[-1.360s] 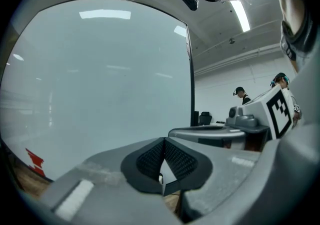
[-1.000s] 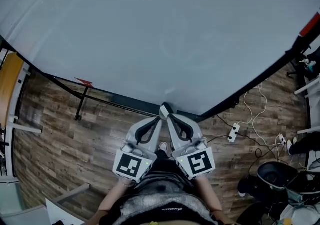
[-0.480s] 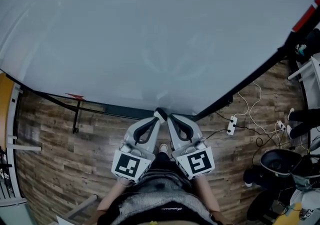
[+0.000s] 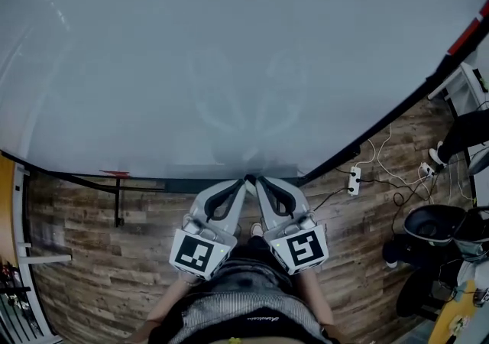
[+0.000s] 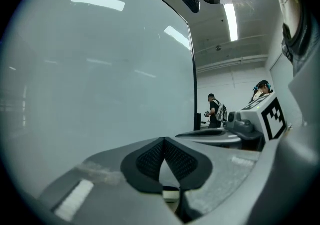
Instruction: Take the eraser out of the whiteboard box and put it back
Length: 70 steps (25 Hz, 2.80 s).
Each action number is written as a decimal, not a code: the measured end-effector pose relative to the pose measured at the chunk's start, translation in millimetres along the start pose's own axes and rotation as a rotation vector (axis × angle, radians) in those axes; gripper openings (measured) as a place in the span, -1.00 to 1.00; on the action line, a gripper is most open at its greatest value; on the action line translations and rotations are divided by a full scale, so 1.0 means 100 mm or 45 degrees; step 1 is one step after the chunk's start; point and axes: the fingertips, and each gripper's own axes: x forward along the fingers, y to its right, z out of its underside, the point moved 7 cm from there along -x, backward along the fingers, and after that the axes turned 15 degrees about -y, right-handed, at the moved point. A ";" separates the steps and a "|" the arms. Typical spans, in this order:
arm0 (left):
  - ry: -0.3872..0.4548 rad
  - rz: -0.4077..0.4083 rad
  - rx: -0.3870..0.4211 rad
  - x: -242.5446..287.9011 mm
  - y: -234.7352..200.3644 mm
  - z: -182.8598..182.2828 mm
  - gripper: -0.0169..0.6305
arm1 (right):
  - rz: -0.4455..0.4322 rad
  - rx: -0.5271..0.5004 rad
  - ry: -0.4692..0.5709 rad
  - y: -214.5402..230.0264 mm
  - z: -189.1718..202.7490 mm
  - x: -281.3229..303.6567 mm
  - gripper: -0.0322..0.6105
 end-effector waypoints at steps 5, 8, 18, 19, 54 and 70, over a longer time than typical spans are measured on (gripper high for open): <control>0.001 0.052 -0.008 0.04 -0.13 0.03 -0.94 | 0.025 0.001 -0.032 -0.06 0.00 0.10 -0.89; -0.004 0.073 0.010 0.09 -0.15 0.04 -0.94 | 0.041 0.004 -0.043 -0.04 -0.01 0.13 -0.89; -0.021 0.106 -0.030 0.17 -0.20 0.03 -0.94 | 0.042 0.005 -0.107 0.00 0.01 0.25 -0.89; -0.025 0.108 -0.032 0.18 -0.21 0.03 -0.94 | 0.040 0.004 -0.113 0.00 0.02 0.26 -0.89; -0.138 0.117 -0.052 0.22 -0.24 0.36 -0.94 | 0.049 0.057 -0.404 0.06 0.74 0.46 -0.89; -0.149 0.077 -0.108 0.18 -0.21 0.39 -0.94 | 0.030 0.029 -0.424 0.09 0.82 0.48 -0.88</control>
